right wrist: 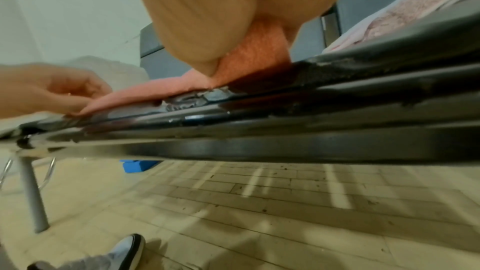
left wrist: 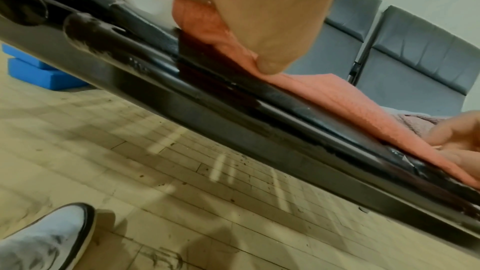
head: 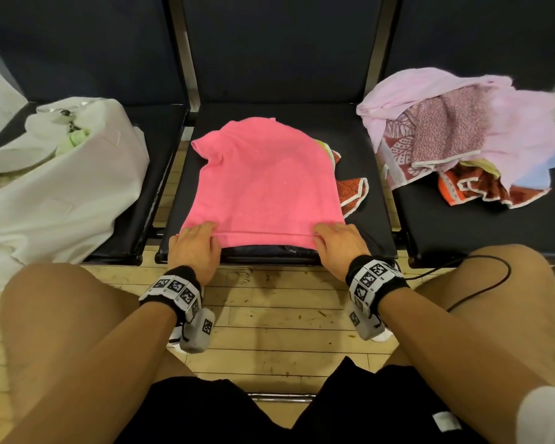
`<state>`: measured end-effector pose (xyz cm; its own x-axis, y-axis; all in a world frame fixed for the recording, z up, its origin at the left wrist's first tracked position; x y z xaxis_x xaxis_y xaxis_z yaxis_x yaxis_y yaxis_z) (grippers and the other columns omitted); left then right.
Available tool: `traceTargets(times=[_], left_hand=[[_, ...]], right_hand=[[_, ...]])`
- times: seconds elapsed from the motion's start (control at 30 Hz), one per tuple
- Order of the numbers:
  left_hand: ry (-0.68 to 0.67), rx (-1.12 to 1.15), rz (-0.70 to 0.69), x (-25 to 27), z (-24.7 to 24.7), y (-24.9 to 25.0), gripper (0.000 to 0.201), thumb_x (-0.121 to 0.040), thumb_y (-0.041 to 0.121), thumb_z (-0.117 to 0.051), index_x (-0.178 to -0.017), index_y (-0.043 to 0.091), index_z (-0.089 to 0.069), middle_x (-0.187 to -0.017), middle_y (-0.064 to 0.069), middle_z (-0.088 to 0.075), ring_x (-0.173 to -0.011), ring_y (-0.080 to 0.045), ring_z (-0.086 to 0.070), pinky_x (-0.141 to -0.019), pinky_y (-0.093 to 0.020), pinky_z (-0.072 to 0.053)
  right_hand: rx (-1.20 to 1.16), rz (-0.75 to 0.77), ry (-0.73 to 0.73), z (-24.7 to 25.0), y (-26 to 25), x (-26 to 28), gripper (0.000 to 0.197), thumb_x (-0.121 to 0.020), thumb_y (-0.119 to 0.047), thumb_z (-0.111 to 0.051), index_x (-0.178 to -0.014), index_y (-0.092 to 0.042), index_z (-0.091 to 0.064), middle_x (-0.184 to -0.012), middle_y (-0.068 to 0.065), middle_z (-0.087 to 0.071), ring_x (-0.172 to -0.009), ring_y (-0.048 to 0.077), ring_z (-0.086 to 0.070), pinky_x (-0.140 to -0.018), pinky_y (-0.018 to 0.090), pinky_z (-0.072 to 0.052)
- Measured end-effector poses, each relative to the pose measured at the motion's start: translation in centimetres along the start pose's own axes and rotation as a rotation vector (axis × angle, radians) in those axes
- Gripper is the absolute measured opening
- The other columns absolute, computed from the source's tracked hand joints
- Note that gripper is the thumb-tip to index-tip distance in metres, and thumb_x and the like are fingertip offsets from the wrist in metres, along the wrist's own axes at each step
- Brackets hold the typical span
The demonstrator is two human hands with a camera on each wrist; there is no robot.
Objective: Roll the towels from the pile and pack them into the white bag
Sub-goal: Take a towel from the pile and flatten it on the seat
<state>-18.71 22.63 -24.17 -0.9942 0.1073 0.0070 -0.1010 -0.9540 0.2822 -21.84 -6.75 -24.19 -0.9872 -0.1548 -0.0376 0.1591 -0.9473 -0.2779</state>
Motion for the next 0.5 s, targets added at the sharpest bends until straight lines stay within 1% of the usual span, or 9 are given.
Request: traceTargets(times=[0.07, 0.1, 0.17, 0.2, 0.27, 0.33, 0.37, 0.43, 0.5], left_hand=[[0.055, -0.014, -0.013, 0.1, 0.3, 0.2, 0.033, -0.093, 0.02, -0.057, -0.126, 0.018, -0.061, -0.121, -0.009, -0.06, -0.114, -0.033, -0.049, -0.1, -0.051, -0.034], [0.096, -0.021, -0.044, 0.1, 0.5, 0.4, 0.03, -0.089, 0.015, -0.062, -0.119, 0.017, -0.064, -0.119, -0.01, -0.06, -0.112, -0.033, -0.048, -0.097, -0.052, -0.035], [0.148, -0.051, -0.15, 0.0, 0.6, 1.2, 0.028, -0.076, 0.0, -0.07, -0.101, 0.013, -0.069, -0.107, -0.011, -0.061, -0.1, -0.035, -0.051, -0.084, -0.052, -0.041], [0.145, -0.073, -0.217, -0.1, 0.5, 1.6, 0.03, -0.069, -0.009, -0.072, -0.092, 0.01, -0.07, -0.099, -0.012, -0.062, -0.091, -0.035, -0.054, -0.075, -0.05, -0.044], [0.097, -0.092, -0.302, -0.1, 0.3, 2.2, 0.031, -0.061, -0.018, -0.071, -0.079, 0.007, -0.069, -0.088, -0.011, -0.064, -0.079, -0.033, -0.056, -0.064, -0.043, -0.048], [0.04, -0.081, -0.259, -0.2, 0.3, 2.2, 0.028, -0.068, -0.016, -0.067, -0.082, 0.007, -0.07, -0.088, -0.01, -0.067, -0.081, -0.031, -0.057, -0.066, -0.042, -0.05], [0.021, -0.076, -0.216, -0.2, 0.3, 2.2, 0.027, -0.074, -0.013, -0.064, -0.089, 0.008, -0.071, -0.092, -0.01, -0.067, -0.086, -0.032, -0.057, -0.07, -0.044, -0.051], [-0.022, -0.077, -0.159, -0.2, 0.2, 2.1, 0.027, -0.082, -0.006, -0.059, -0.103, 0.009, -0.07, -0.102, -0.009, -0.067, -0.097, -0.032, -0.057, -0.079, -0.046, -0.051], [-0.049, -0.092, -0.139, -0.1, 0.1, 2.1, 0.025, -0.089, 0.005, -0.056, -0.109, 0.011, -0.068, -0.109, -0.007, -0.065, -0.104, -0.03, -0.055, -0.085, -0.046, -0.049]], right_hand=[[0.028, 0.029, 0.08, 0.3, 0.1, 0.2, 0.02, -0.087, -0.013, -0.063, -0.107, -0.015, -0.066, -0.101, 0.006, -0.068, -0.097, 0.031, -0.059, -0.084, 0.038, -0.035], [0.067, 0.072, 0.11, 0.3, -0.1, 0.3, 0.026, -0.078, -0.006, -0.069, -0.102, -0.014, -0.068, -0.101, 0.005, -0.066, -0.099, 0.03, -0.056, -0.083, 0.038, -0.032], [0.134, 0.167, 0.11, 0.2, -1.0, 0.2, 0.039, -0.057, 0.005, -0.072, -0.092, -0.012, -0.069, -0.099, 0.006, -0.065, -0.098, 0.028, -0.052, -0.079, 0.037, -0.03], [0.134, 0.211, 0.086, 0.1, -1.4, 0.1, 0.04, -0.052, 0.007, -0.072, -0.087, -0.011, -0.07, -0.096, 0.007, -0.066, -0.094, 0.029, -0.053, -0.079, 0.037, -0.037], [0.124, 0.256, 0.049, -0.5, -1.8, 0.3, 0.027, -0.059, 0.006, -0.066, -0.082, -0.007, -0.071, -0.087, 0.009, -0.067, -0.082, 0.031, -0.062, -0.07, 0.037, -0.055], [0.122, 0.209, -0.01, -0.5, -2.0, 0.5, 0.022, -0.068, 0.003, -0.057, -0.084, -0.004, -0.071, -0.088, 0.012, -0.068, -0.081, 0.033, -0.064, -0.064, 0.04, -0.059], [0.112, 0.174, -0.055, -0.6, -2.2, 0.6, 0.023, -0.07, 0.003, -0.06, -0.089, -0.003, -0.071, -0.093, 0.014, -0.068, -0.086, 0.035, -0.064, -0.069, 0.043, -0.059], [0.098, 0.107, -0.125, -0.6, -2.5, 0.9, 0.026, -0.076, -0.003, -0.063, -0.102, -0.003, -0.069, -0.109, 0.013, -0.066, -0.103, 0.034, -0.059, -0.089, 0.045, -0.053], [0.105, 0.094, -0.103, -0.7, -2.6, 1.2, 0.027, -0.08, -0.012, -0.061, -0.106, -0.007, -0.067, -0.114, 0.009, -0.065, -0.107, 0.031, -0.058, -0.095, 0.043, -0.048]])
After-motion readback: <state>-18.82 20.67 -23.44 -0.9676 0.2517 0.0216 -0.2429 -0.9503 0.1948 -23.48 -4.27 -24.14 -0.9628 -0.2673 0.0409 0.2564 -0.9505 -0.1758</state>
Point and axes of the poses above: each hand's wrist, its own x-axis away from the middle knuckle, its own z-axis out of the back of the hand, y = z × x, the point moved 4 cm from there along -x, towards the middle knuckle
